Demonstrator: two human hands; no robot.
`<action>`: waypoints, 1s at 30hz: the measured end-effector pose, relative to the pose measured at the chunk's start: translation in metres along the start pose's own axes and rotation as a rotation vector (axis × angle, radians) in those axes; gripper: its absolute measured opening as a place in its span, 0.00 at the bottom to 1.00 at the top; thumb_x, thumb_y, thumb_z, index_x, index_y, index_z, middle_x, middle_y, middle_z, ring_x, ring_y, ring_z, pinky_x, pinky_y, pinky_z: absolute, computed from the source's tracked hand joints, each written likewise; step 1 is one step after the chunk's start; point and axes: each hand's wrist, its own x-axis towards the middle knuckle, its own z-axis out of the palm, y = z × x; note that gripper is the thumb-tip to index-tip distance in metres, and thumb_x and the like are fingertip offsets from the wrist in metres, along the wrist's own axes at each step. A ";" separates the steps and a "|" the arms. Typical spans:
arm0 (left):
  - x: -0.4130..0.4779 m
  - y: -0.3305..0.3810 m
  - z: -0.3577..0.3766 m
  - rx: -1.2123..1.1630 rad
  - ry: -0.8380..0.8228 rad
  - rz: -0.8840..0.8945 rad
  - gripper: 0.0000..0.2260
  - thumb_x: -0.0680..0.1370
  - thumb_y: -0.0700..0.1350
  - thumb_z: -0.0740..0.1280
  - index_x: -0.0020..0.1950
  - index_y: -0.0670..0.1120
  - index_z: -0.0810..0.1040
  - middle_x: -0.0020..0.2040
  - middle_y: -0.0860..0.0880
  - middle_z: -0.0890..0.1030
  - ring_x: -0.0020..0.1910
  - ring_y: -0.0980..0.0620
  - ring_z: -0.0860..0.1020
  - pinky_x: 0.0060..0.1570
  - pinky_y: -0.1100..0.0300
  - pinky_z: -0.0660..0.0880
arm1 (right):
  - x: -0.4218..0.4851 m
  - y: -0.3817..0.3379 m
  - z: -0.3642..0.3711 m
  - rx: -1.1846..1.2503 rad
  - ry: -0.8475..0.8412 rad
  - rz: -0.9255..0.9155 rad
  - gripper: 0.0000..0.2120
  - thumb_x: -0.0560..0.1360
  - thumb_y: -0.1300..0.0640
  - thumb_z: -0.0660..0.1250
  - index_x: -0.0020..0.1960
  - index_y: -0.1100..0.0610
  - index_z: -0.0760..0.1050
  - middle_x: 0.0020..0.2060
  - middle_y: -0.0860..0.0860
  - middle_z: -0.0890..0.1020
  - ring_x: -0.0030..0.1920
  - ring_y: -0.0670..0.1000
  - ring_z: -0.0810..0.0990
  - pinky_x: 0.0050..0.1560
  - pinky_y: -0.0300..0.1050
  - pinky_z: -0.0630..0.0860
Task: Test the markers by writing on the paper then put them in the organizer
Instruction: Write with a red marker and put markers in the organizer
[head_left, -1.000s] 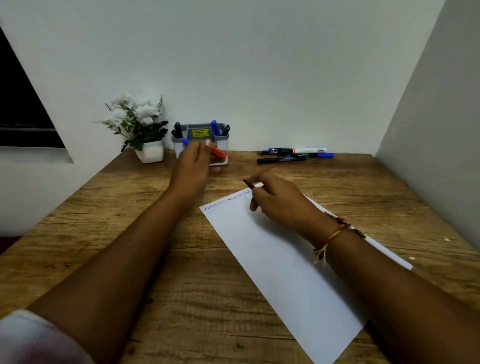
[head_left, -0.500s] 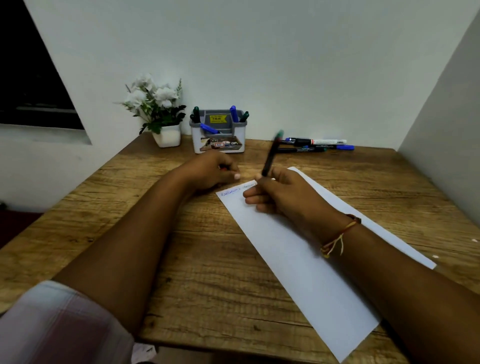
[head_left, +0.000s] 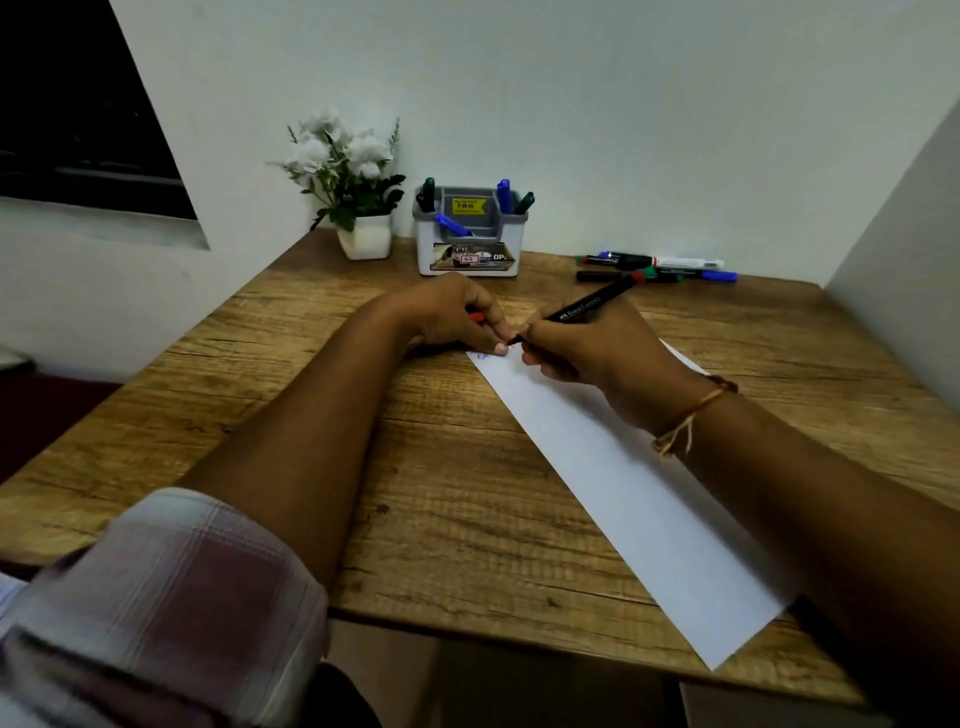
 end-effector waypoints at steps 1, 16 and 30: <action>-0.001 0.001 0.000 0.002 0.000 -0.007 0.09 0.70 0.41 0.77 0.49 0.50 0.85 0.50 0.53 0.84 0.51 0.55 0.79 0.50 0.62 0.75 | 0.002 -0.004 0.004 -0.010 -0.004 0.011 0.10 0.76 0.57 0.75 0.54 0.62 0.82 0.42 0.55 0.88 0.44 0.49 0.88 0.48 0.45 0.85; -0.003 -0.007 -0.014 0.009 -0.121 -0.003 0.12 0.74 0.39 0.74 0.56 0.50 0.85 0.56 0.53 0.84 0.57 0.54 0.79 0.57 0.61 0.75 | 0.007 0.020 0.020 -0.215 0.035 -0.182 0.03 0.71 0.59 0.75 0.43 0.59 0.85 0.38 0.56 0.87 0.43 0.56 0.87 0.51 0.56 0.84; -0.001 -0.007 -0.013 -0.013 -0.124 -0.011 0.12 0.74 0.37 0.73 0.54 0.49 0.85 0.57 0.49 0.83 0.59 0.51 0.78 0.53 0.62 0.75 | 0.011 0.019 0.022 -0.281 0.020 -0.194 0.05 0.71 0.56 0.74 0.40 0.58 0.85 0.35 0.54 0.87 0.40 0.50 0.85 0.54 0.61 0.83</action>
